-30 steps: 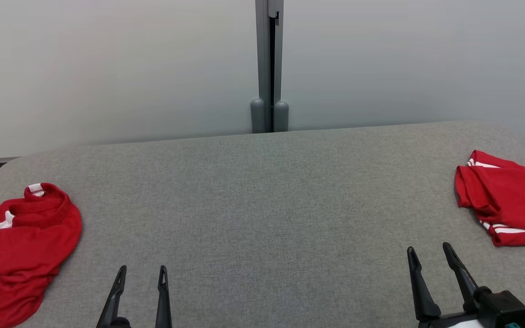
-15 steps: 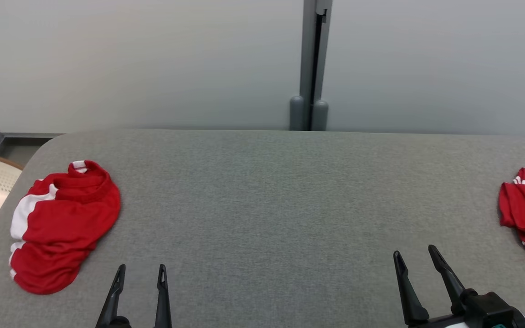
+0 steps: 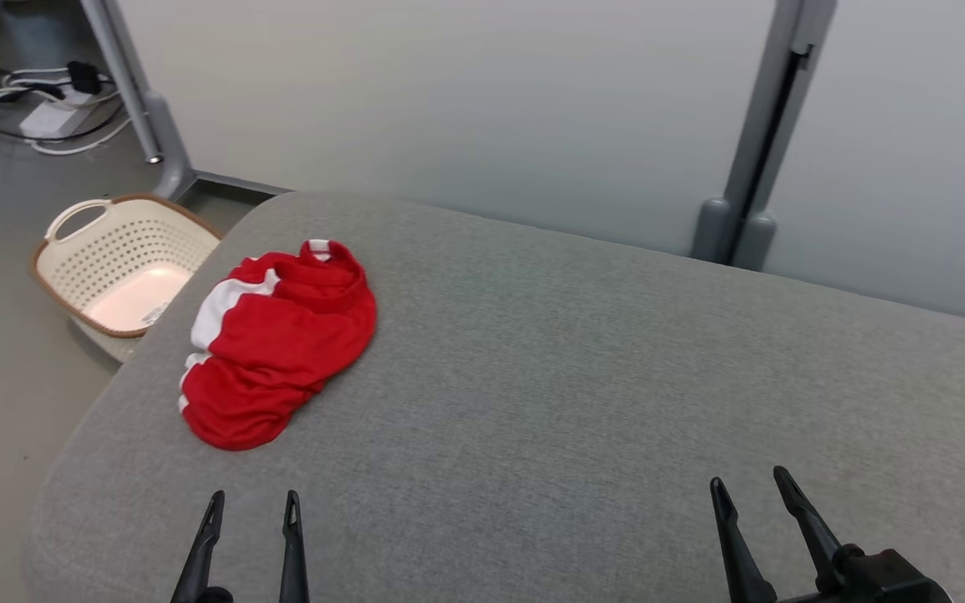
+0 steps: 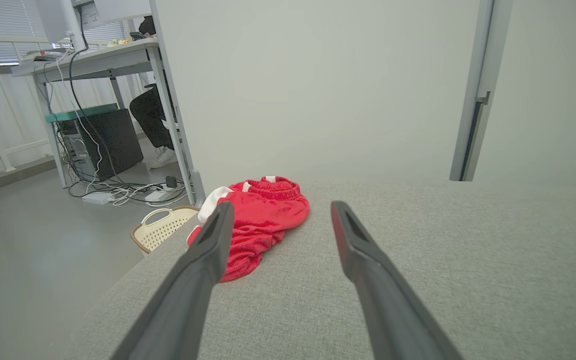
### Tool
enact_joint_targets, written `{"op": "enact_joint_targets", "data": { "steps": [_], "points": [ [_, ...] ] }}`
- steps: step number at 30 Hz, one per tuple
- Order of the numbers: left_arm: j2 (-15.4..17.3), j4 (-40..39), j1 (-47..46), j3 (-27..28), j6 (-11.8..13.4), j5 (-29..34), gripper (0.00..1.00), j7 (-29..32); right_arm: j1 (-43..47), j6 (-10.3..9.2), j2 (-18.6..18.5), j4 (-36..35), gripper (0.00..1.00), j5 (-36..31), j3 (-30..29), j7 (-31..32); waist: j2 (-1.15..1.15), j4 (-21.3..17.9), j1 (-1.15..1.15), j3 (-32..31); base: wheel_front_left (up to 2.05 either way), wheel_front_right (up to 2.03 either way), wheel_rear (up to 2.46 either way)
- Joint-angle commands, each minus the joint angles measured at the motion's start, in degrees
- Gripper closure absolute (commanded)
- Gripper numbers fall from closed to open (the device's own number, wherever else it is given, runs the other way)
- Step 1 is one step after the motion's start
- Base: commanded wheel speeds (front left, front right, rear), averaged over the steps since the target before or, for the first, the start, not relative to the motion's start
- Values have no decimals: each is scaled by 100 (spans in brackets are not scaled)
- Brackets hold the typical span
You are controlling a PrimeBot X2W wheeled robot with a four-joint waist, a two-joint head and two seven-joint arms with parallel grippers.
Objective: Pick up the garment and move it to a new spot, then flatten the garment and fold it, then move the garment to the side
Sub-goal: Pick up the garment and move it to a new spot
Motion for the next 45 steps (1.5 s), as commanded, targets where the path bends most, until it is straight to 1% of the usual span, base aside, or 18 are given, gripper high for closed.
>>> {"op": "enact_joint_targets", "data": {
  "steps": [1,5,12,15,19,22,25,28,31,34,35,39,43,45],
  "points": [
    [19,-19,72,30,-15,24,0,-9,25,-9,-7,10,0,43,-3,-6,0,296,0,-11,0,0,0],
    [19,-72,69,82,-12,58,0,-10,5,-9,8,40,0,62,62,-7,0,528,0,14,0,0,0],
    [18,-193,106,107,145,-28,0,-9,-163,-9,-38,130,0,78,210,-7,0,635,0,134,0,0,0],
    [19,-178,23,103,148,-64,0,-9,-192,-9,-94,134,0,86,231,-7,0,665,0,181,0,0,0],
    [73,-167,-509,160,-40,8,0,-9,-186,-9,-202,119,0,57,226,-7,0,690,0,351,0,0,0],
    [165,58,-1283,132,-311,15,0,-9,-256,-9,-358,51,0,7,162,-6,0,701,0,637,0,0,0],
    [286,605,-2252,119,-566,2,0,-9,-435,-8,-580,-47,0,-57,194,-7,0,530,0,1088,0,0,0],
    [367,1482,-3376,139,-759,-65,0,106,-636,-8,-853,-143,0,-90,201,-7,0,288,0,1597,0,0,0],
    [451,2427,-4473,252,-1103,-371,0,696,-890,-8,-1111,-255,0,-97,164,-6,0,43,0,2124,0,0,0],
    [631,3329,-5466,465,-1285,-653,0,1136,-1121,-8,-1332,-349,0,-99,166,-6,0,-215,0,2613,0,0,0],
    [631,3329,-5466,465,-1285,-653,0,1136,-1121,-8,-1332,-349,0,-99,166,-6,0,-215,0,2613,0,0,0],
    [731,4374,-6496,568,-1423,-889,0,1513,-1314,-10,-1562,-451,0,-58,-14,-6,0,-445,0,3161,0,0,0],
    [642,5296,-7307,789,-1526,-1359,0,2078,-1413,-12,-1710,-597,0,-82,-167,-4,0,-562,0,3594,0,0,0],
    [763,5695,-7602,859,-1520,-1454,0,2342,-1497,-13,-1731,-618,0,-92,-186,3,0,-676,0,3774,0,0,0]
  ]
}}
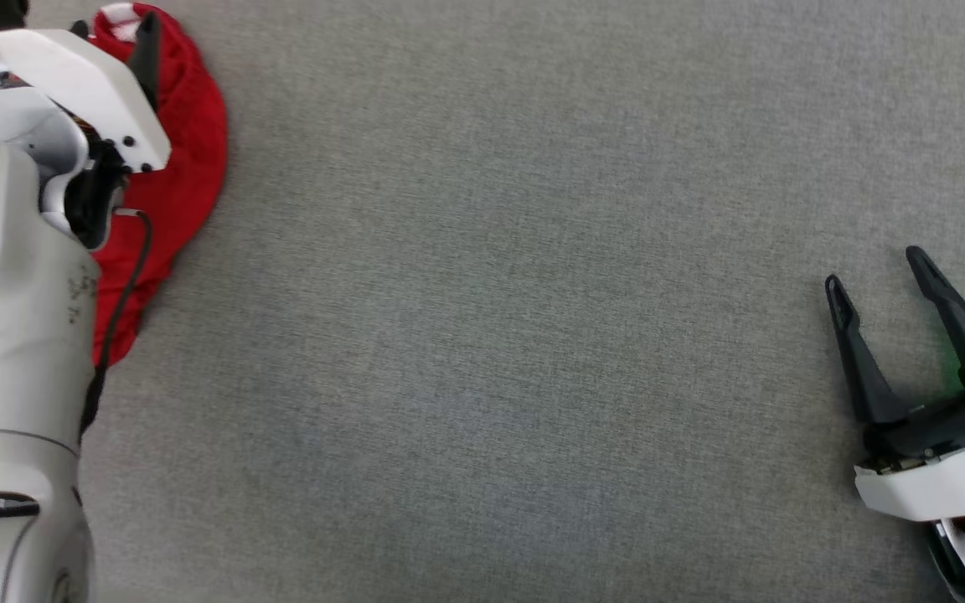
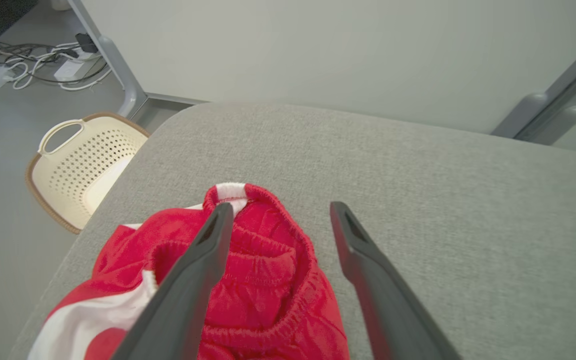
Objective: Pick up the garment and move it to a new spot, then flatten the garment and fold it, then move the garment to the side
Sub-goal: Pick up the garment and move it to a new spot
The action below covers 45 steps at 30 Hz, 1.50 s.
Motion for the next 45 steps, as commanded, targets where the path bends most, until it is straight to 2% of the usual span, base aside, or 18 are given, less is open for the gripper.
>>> {"op": "enact_joint_targets", "data": {
  "steps": [1,8,14,15,16,23,31,35,38,39,41,42,45],
  "points": [
    [203,196,-196,17,51,32,0,81,-111,-20,-52,161,0,-24,-40,19,0,-414,0,525,0,0,0],
    [468,1021,-659,-51,307,114,0,409,-219,-37,-91,237,0,-15,-230,69,0,-710,0,950,0,0,0],
    [328,1648,-386,-172,176,68,0,1211,-148,-40,-19,265,0,-27,-375,86,0,-779,0,1042,0,0,0],
    [327,1672,-365,-171,170,45,42,1189,-150,-40,-11,270,0,-33,-366,87,0,-784,0,1049,0,0,0],
    [349,1677,-343,-171,172,45,100,1048,-168,-40,1,268,0,-39,-351,87,0,-787,0,1053,0,0,0],
    [574,1352,-401,-227,130,92,100,-218,-314,-40,107,285,0,-10,-237,87,0,-775,0,821,0,0,0],
    [722,1048,-245,-496,-98,175,100,-1512,-257,-17,440,261,0,66,-38,40,0,-834,0,4,0,0,0],
    [835,909,-107,-797,-140,277,100,-1753,-306,-12,618,312,0,97,61,14,0,-953,0,-382,0,0,0],
    [758,589,45,-1264,-151,220,100,-1845,-316,-12,807,397,0,134,114,7,0,-1126,0,-787,0,0,0],
    [802,296,167,-1574,-147,42,100,-1839,-257,-12,926,462,0,150,135,8,0,-1252,0,-1037,0,0,0],
    [835,126,222,-1710,-147,-77,100,-1822,-231,-12,995,478,0,149,139,8,0,-1322,0,-1161,0,0,0],
    [893,-278,354,-2007,-148,-377,100,-1739,-156,-12,1118,529,0,175,105,8,0,-1466,0,-1394,0,0,0],
    [1035,-946,531,-2379,-148,-762,100,-1542,-51,-12,1259,589,0,201,49,8,0,-1702,0,-1684,0,0,0]
  ]
}}
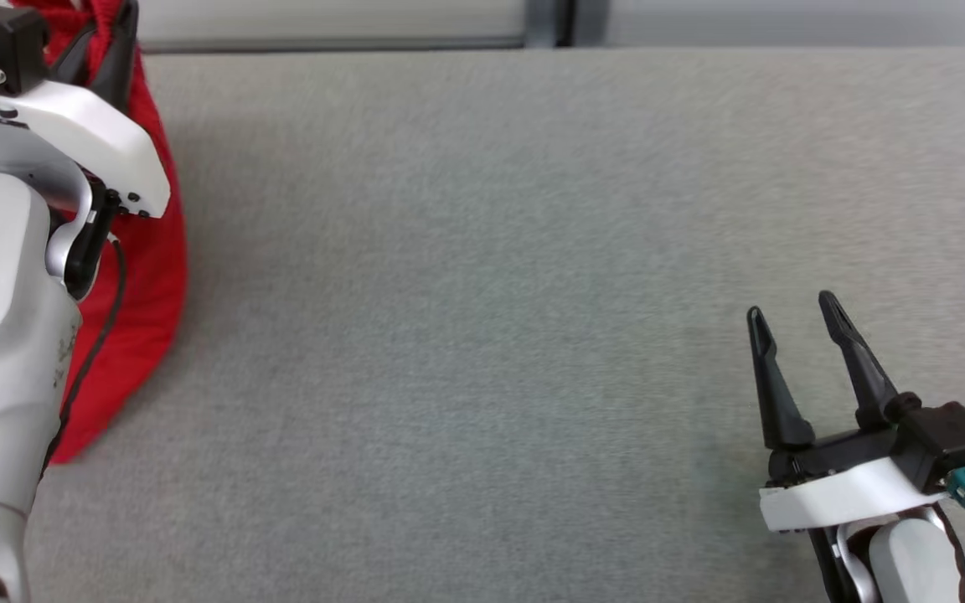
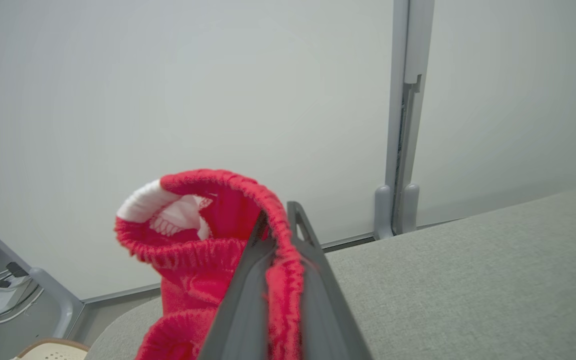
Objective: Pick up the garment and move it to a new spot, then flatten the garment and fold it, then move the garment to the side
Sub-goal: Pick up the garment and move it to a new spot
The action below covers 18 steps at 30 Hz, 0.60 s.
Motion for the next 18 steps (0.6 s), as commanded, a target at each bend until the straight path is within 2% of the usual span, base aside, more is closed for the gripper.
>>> {"op": "enact_joint_targets", "data": {
  "steps": [1,2,5,9,18],
  "points": [
    [5,48,38,29,-11,20,100,-16,49,-3,-13,22,0,17,-16,-2,0,-346,0,-352,0,0,0],
    [119,-408,172,-156,-11,-184,100,131,84,-3,72,34,0,18,-19,-2,0,-527,0,-514,0,0,0],
    [310,-1049,330,-349,-12,-415,100,318,138,-3,172,48,0,29,-52,-2,0,-802,0,-699,0,0,0],
    [432,-1666,429,-566,-12,-419,100,501,220,-3,265,57,0,48,-124,-3,0,-1109,0,-893,0,0,0],
    [100,-2569,471,-1017,-6,-328,100,467,344,-3,358,94,0,49,-131,-2,0,-1619,0,-1165,0,0,0]
  ]
}}
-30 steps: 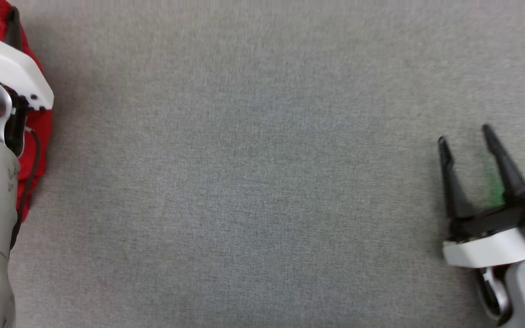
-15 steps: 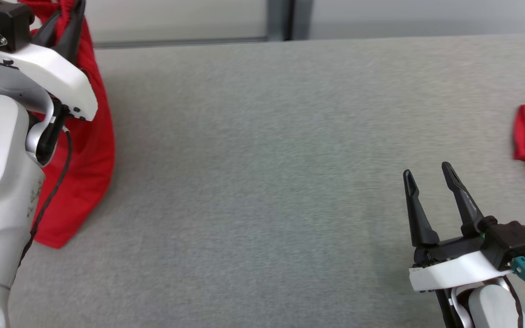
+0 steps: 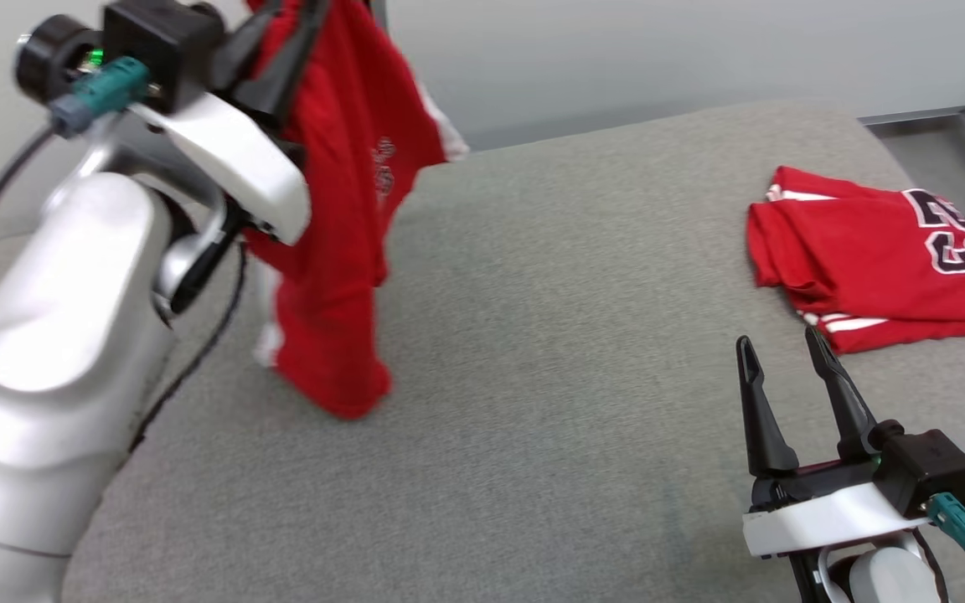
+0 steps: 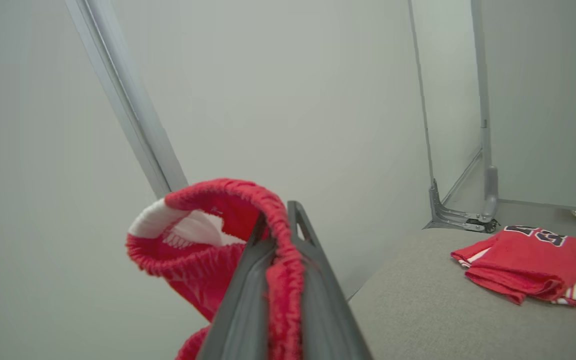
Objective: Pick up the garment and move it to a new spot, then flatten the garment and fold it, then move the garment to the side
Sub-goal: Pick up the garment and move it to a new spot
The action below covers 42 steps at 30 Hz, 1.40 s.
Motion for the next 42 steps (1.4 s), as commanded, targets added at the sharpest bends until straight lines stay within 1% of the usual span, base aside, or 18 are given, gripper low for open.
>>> {"op": "enact_joint_targets", "data": {
  "steps": [1,4,7,10,11,13,14,15,18,21,22,23,24,26,29,34,37,42],
  "points": [
    [-8,-112,183,-92,-7,30,100,-43,80,-3,4,-6,0,21,-14,-2,0,-137,0,-123,0,0,0],
    [-24,-483,537,-401,-9,67,100,-147,95,-3,7,-34,0,17,-51,-2,0,-173,0,-142,0,0,0],
    [90,-727,1079,-1007,-10,483,100,-316,180,-3,8,-72,0,25,-146,-2,0,-98,0,-112,0,0,0],
    [99,-702,1717,-1587,16,864,100,-635,227,-3,-27,-57,0,21,-173,-2,0,40,0,-62,0,0,0],
    [99,-702,1717,-1587,16,864,100,-635,227,-3,-27,-57,0,21,-173,-2,0,40,0,-62,0,0,0],
    [115,-583,2121,-1950,36,1125,100,-931,253,-3,-50,-59,0,30,-158,-2,0,112,0,-24,0,0,0],
    [96,-507,2338,-2055,32,1128,100,-1051,256,-3,-50,-72,0,31,-152,-2,0,143,0,1,0,0,0],
    [66,-453,2564,-2103,47,1085,100,-1166,258,-3,-56,-85,0,36,-157,-2,0,174,0,21,0,0,0],
    [50,-308,3084,-1929,315,1047,100,-1304,269,-3,-84,-114,0,42,-192,-2,0,294,0,81,0,0,0],
    [-13,-625,3561,-1596,534,1141,100,-1318,316,-3,-123,-130,0,46,-219,-2,0,444,0,101,0,0,0],
    [23,-661,3736,-1513,559,1178,78,-1313,332,-3,-143,-128,0,47,-222,-2,0,499,0,96,0,0,0],
    [55,-713,3877,-1436,578,1240,24,-1314,343,-3,-162,-125,0,39,-216,-2,0,549,0,82,0,0,0],
    [73,-831,3933,-1363,599,1353,0,-1316,345,-3,-168,-122,0,34,-210,-2,0,594,0,67,0,0,0],
    [88,-1038,4176,-1141,670,1411,0,-1316,387,-3,-193,-120,0,23,-218,-3,0,687,0,19,0,0,0],
    [90,-1486,4627,-572,874,1345,0,-1317,463,-3,-205,-117,0,10,-206,-3,0,802,0,-89,0,0,0],
    [-38,-2123,5442,563,1341,1219,0,-1318,612,-3,-186,-85,0,7,-147,-2,0,988,0,-367,0,0,0],
    [-247,-2349,5810,1106,1612,1223,0,-1318,710,-3,-158,-60,0,13,-125,-2,0,1090,0,-536,0,0,0],
    [-774,-2442,6228,1877,2091,1277,0,-1318,826,-3,-108,-78,0,5,-68,-2,0,1190,0,-761,0,0,0]
  ]
}}
